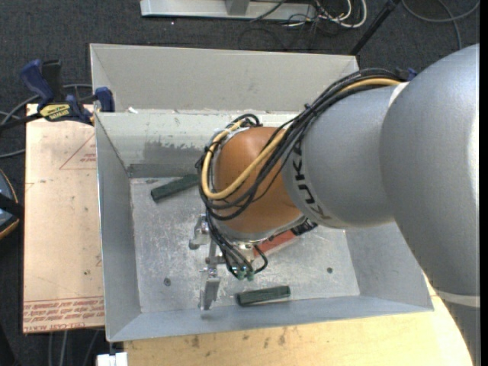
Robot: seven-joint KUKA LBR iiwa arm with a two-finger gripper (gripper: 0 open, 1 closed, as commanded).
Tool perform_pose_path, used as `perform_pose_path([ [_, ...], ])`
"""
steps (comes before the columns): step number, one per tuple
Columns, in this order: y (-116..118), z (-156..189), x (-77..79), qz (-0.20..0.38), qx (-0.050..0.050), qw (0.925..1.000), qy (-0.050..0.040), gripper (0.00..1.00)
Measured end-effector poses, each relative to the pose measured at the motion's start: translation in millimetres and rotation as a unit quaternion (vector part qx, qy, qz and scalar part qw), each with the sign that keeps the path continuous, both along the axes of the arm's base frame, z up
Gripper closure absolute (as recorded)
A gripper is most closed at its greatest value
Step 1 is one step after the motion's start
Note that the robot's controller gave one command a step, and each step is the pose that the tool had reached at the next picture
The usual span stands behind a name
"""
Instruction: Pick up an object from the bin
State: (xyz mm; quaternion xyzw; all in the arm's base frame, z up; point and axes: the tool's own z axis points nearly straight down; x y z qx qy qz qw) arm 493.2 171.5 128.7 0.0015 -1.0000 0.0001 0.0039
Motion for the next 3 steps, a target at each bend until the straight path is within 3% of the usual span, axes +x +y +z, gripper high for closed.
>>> perform_pose_path([
  [1, -0.6, 3.5, 2.2, -0.002, 0.001, 1.0, -0.0034, 0.0],
  [2, -38.6, 43.6, 24.7, 0.015, 0.001, 0.9999, -0.0029, 0.0],
  [3, -64.9, 22.8, 30.3, -0.004, 0.002, 0.9999, -0.0108, 0.0],
])
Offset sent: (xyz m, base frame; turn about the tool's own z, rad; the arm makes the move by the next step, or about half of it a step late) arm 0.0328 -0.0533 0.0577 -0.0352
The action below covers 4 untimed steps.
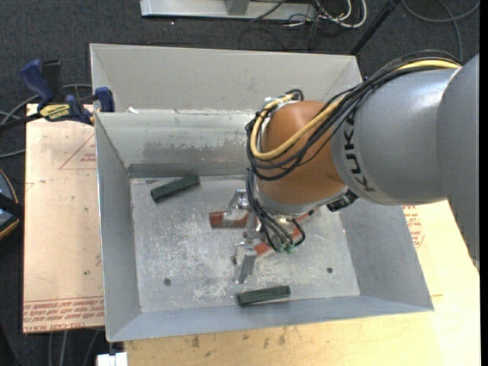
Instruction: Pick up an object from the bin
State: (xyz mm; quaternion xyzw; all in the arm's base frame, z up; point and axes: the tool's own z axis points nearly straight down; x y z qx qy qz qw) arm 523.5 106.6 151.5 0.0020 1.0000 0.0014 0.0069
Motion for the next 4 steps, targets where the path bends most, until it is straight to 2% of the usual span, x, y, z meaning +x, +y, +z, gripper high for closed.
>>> perform_pose_path([
  [1, -17.0, -41.9, 13.1, 0.016, -0.001, 0.9998, 0.0076, 0.0],
  [2, -95.5, -59.3, -0.6, 0.025, -0.001, 0.9997, 0.0069, 1.0],
  [3, -95.5, -59.3, -0.6, 0.025, -0.001, 0.9997, 0.0069, 1.0],
  [4, -104.5, 57.0, -7.9, 0.014, -0.001, 0.9999, 0.0067, 1.0],
])
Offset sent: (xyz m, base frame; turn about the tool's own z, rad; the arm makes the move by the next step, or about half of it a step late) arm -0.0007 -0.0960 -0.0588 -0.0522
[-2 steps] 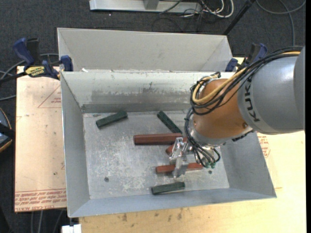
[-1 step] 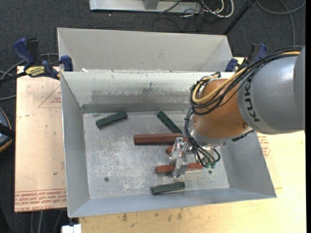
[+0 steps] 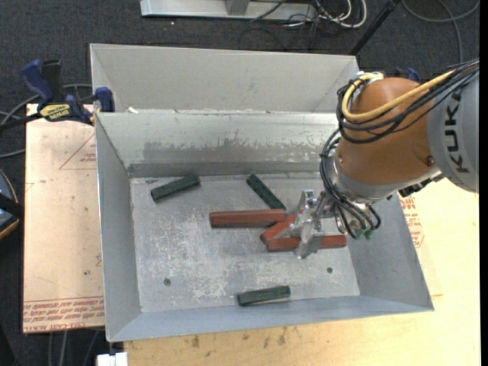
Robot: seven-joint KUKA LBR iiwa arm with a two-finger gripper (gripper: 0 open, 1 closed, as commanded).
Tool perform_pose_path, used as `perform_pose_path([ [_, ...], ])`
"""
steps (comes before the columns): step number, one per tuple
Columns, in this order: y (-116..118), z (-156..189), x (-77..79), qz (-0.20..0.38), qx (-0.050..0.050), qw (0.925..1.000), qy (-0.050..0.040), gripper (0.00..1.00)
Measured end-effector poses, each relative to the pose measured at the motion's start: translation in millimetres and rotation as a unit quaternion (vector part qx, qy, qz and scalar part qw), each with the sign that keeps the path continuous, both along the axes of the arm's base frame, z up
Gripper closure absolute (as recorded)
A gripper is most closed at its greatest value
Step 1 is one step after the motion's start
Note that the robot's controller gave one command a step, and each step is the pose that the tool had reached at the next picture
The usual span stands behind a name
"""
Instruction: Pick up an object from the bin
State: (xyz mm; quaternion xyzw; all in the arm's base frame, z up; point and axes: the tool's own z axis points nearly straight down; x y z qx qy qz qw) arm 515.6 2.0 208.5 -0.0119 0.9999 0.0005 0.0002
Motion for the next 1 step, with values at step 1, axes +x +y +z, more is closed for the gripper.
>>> perform_pose_path([
  [1, 0.0, 0.0, 0.0, 0.0, 0.0, 1.0, 0.0, 1.0],
])
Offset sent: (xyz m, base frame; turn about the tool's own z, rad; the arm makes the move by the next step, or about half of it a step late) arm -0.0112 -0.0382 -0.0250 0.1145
